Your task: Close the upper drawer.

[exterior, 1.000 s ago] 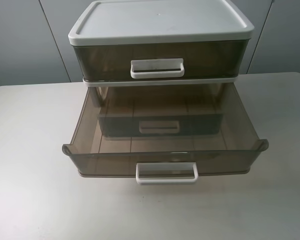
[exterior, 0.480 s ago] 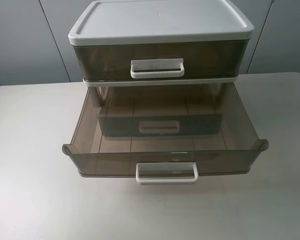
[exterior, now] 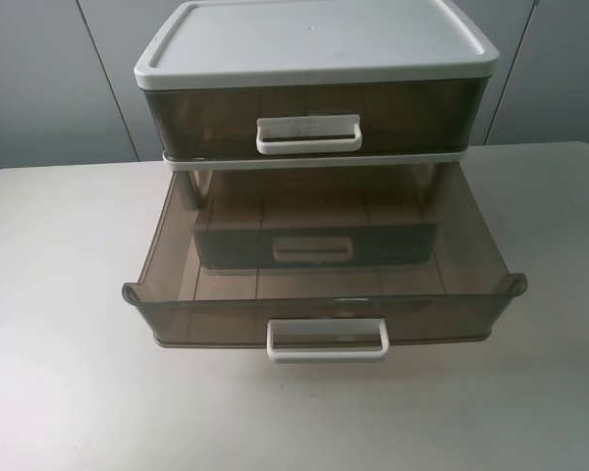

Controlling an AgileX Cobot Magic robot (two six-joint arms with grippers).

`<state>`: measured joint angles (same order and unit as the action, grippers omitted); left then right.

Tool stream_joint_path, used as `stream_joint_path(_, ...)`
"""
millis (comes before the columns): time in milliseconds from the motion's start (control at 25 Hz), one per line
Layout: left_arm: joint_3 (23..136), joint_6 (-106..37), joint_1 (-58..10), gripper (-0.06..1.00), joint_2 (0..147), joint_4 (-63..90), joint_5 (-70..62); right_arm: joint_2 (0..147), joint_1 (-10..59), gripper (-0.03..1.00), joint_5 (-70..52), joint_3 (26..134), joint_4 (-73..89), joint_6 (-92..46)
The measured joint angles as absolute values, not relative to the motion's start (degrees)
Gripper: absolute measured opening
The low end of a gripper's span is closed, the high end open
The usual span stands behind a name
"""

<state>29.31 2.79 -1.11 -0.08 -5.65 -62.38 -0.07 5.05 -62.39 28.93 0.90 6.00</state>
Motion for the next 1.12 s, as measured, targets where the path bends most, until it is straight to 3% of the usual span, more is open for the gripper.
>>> stream_joint_path(1120, 29.31, 2.79, -1.11, 0.74, -0.08, -5.65, -62.38, -0.07, 5.05, 0.63, -62.39, 28.93, 0.90, 6.13)
